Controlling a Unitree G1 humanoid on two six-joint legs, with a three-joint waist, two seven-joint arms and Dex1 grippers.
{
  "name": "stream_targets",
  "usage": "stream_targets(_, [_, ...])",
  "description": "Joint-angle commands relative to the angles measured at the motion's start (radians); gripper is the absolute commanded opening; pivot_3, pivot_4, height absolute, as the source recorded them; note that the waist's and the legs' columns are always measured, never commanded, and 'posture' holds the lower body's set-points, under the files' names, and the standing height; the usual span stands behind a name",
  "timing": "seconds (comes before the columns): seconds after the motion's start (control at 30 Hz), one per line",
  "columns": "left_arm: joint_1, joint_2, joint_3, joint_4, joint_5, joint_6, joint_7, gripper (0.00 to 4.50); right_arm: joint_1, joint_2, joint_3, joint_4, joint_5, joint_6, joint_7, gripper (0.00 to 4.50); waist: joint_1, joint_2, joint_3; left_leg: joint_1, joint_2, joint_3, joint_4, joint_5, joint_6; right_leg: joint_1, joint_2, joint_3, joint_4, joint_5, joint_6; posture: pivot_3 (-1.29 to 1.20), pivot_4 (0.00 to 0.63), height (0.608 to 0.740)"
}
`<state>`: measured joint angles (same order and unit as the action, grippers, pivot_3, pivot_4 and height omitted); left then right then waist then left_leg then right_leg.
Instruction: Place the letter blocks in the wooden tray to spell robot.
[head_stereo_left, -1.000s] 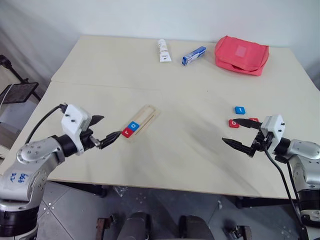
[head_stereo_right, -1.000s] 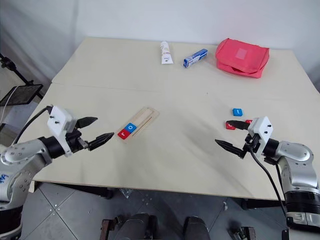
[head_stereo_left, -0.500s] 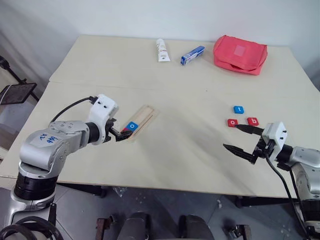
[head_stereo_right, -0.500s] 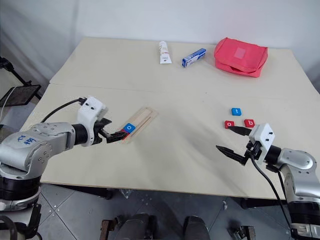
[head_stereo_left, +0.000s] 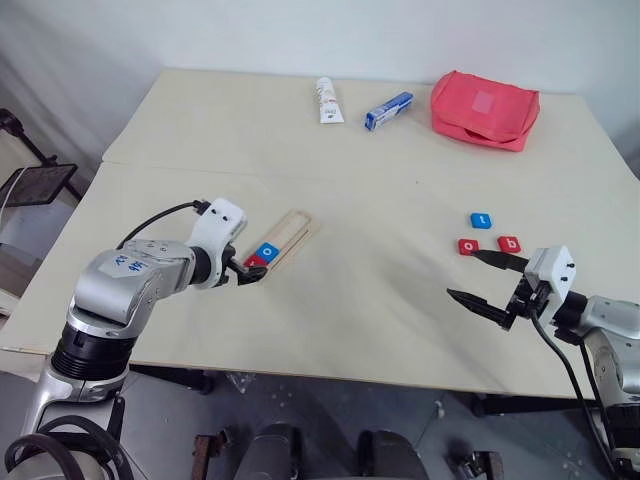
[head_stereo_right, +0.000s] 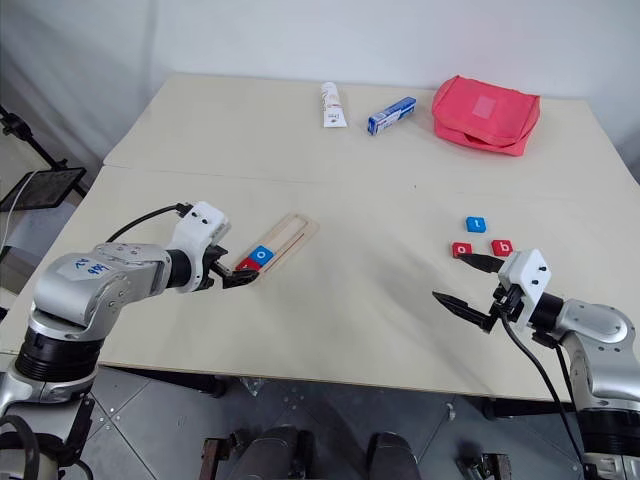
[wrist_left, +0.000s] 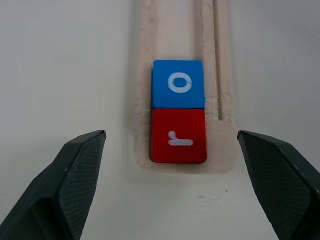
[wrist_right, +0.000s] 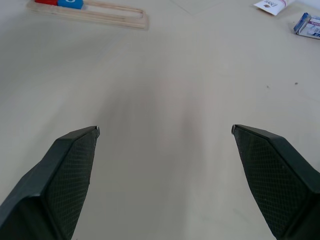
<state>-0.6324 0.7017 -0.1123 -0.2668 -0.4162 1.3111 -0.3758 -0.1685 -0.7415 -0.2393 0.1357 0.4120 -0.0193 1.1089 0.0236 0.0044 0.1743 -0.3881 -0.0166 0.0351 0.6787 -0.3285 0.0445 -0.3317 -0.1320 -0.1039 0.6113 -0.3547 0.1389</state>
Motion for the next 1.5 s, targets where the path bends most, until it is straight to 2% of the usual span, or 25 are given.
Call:
stream_targets(0.03, [-0.026, 0.011, -0.017, 0.031, 0.031, -0.039, -0.026, 4.5, 0.006, -0.006, -0.026, -0.033, 0.02, -0.002, -0.004, 4.44, 0.0, 0.0, 0.0, 0.0, 0.0, 0.0, 0.0, 0.0, 0.0, 0.0, 0.0, 0.0, 0.0, 0.0, 0.0, 0.0, 0.15, 0.74])
stream_targets(0.47, [-0.106, -0.008, -0.119, 0.177, 0.105, -0.099, -0.107, 4.5, 0.003, -0.003, -0.024, -0.037, 0.019, 0.001, -0.013, 4.44, 0.002, 0.0, 0.0, 0.0, 0.0, 0.0, 0.0, 0.0, 0.0, 0.0, 0.0, -0.001, 0.001, 0.0, 0.0, 0.0, 0.15, 0.74])
stream_targets(1.2, [-0.108, -0.064, -0.164, 0.107, 0.151, 0.064, -0.081, 4.5, -0.013, -0.009, -0.019, -0.021, 0.008, 0.005, -0.019, 4.44, 0.001, 0.0, 0.0, 0.0, -0.001, 0.0, 0.001, 0.0, 0.0, 0.0, 0.0, -0.001, 0.001, 0.0, 0.0, 0.0, 0.15, 0.74])
stream_targets(1.37, [-0.099, -0.07, -0.156, 0.109, 0.164, 0.048, -0.069, 3.38, -0.024, -0.009, -0.017, -0.011, 0.004, 0.004, -0.02, 4.5, 0.0, 0.0, 0.0, 0.0, -0.001, 0.0, 0.001, 0.0, 0.0, 0.0, 0.0, 0.0, 0.001, 0.0, 0.0, 0.0, 0.15, 0.74])
stream_targets(1.5, [-0.103, -0.04, -0.187, 0.11, 0.178, -0.007, -0.094, 3.38, -0.029, -0.01, -0.018, -0.005, 0.0, 0.002, -0.021, 4.5, 0.001, 0.0, 0.0, 0.0, -0.001, 0.0, 0.001, 0.0, 0.0, 0.0, 0.0, 0.0, 0.001, 0.0, 0.0, 0.0, 0.15, 0.74])
